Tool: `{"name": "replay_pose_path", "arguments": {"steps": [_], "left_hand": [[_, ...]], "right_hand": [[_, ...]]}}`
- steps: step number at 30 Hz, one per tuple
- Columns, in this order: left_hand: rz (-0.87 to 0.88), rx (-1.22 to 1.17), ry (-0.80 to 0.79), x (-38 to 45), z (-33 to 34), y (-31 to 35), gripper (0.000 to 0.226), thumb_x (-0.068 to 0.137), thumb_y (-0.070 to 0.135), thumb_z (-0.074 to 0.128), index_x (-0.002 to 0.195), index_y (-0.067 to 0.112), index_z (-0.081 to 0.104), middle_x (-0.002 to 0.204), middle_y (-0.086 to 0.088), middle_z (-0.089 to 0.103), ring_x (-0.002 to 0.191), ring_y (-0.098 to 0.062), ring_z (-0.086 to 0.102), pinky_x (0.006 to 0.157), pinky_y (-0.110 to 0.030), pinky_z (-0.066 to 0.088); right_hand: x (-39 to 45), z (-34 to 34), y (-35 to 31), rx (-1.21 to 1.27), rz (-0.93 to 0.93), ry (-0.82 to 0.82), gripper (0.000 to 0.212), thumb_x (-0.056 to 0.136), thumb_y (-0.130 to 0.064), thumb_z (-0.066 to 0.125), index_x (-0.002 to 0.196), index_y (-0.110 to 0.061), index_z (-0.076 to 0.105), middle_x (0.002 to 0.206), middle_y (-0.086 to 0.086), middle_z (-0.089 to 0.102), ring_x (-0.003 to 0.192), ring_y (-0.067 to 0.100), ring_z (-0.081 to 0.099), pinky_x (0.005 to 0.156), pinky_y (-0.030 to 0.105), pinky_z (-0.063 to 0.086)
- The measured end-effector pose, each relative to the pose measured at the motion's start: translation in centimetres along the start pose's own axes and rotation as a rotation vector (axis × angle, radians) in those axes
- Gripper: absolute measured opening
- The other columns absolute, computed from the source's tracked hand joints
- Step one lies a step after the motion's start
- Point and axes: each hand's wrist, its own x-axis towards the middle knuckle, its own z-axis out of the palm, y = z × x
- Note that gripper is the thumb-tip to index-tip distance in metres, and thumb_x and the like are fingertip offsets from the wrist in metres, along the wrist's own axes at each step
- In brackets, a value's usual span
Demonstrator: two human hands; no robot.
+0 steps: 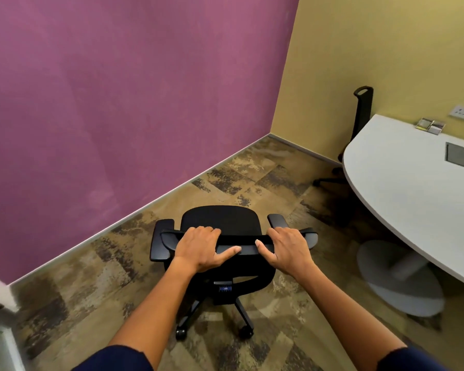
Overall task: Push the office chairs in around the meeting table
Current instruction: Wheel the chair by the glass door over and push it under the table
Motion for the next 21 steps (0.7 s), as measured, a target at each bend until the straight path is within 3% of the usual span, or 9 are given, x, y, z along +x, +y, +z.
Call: {"name": "replay_pose_path", "arguments": {"steps": [10,21], "left_hand": [[0.129,-0.030,0.008,10.3,1.3,-3.8,0.102,0.078,0.093,0.004,0.107,0.016,0.065,0.097,-0.001,0.069,0.089,-0.022,0.063,0.079,-0.039,0.049],[0.221,-0.050,-0.004,27.2,4.0,-5.9,0.093,0.084,0.089,0.013,0.114,0.017,0.064,0.107,-0.001,0.069,0.097,-0.023,0.063,0.085,-0.039,0.048]], "right_hand": [[7.2,2.4,3.2,-0.055,0.131,-0.018,0.062,0.094,-0.069,0.025,0.081,-0.016,0.055,0.071,0.001,0.054,0.064,0.023,0.051,0.063,0.041,0.042],[18.8,6.3,11.3,-0.075,0.249,0.026,0.061,0.094,-0.068,0.029,0.075,-0.017,0.054,0.065,0.000,0.051,0.060,0.021,0.050,0.060,0.038,0.038]]}}
